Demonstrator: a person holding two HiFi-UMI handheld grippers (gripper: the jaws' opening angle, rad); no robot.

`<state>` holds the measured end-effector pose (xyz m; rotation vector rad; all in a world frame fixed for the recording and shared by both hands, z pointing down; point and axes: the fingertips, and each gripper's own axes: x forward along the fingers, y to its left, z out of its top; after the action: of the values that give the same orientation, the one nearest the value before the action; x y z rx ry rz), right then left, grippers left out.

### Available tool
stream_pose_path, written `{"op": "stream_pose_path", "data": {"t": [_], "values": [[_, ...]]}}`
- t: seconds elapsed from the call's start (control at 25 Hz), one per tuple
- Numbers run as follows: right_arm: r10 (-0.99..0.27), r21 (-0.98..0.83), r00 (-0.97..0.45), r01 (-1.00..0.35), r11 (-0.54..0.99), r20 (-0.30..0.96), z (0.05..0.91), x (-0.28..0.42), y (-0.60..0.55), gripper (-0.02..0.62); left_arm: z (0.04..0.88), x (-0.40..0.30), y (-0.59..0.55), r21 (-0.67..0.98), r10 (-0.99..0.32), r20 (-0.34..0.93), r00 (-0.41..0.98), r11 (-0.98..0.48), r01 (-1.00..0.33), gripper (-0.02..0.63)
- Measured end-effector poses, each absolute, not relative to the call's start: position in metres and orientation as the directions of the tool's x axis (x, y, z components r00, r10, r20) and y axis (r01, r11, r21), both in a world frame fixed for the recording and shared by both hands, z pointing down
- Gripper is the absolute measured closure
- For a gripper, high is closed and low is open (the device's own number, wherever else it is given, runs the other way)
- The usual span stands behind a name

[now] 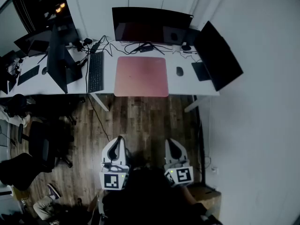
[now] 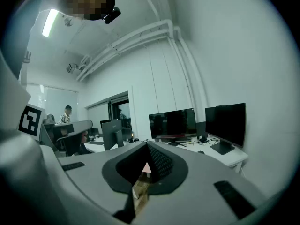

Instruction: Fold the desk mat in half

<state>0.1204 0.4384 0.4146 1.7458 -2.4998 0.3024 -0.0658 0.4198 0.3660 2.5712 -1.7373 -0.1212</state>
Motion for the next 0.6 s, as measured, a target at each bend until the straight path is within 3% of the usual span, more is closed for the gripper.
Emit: {"op": "stream_pose_path", "data": {"t": [0.6], "values": [[-0.940, -0.109, -0.324, -0.943, 0.313, 0.107, 0.404, 0.116, 0.429, 0.586, 0.371, -0.083, 0.417, 0.089, -0.916, -0.041, 0.399, -0.401, -0.912, 0.595]]}}
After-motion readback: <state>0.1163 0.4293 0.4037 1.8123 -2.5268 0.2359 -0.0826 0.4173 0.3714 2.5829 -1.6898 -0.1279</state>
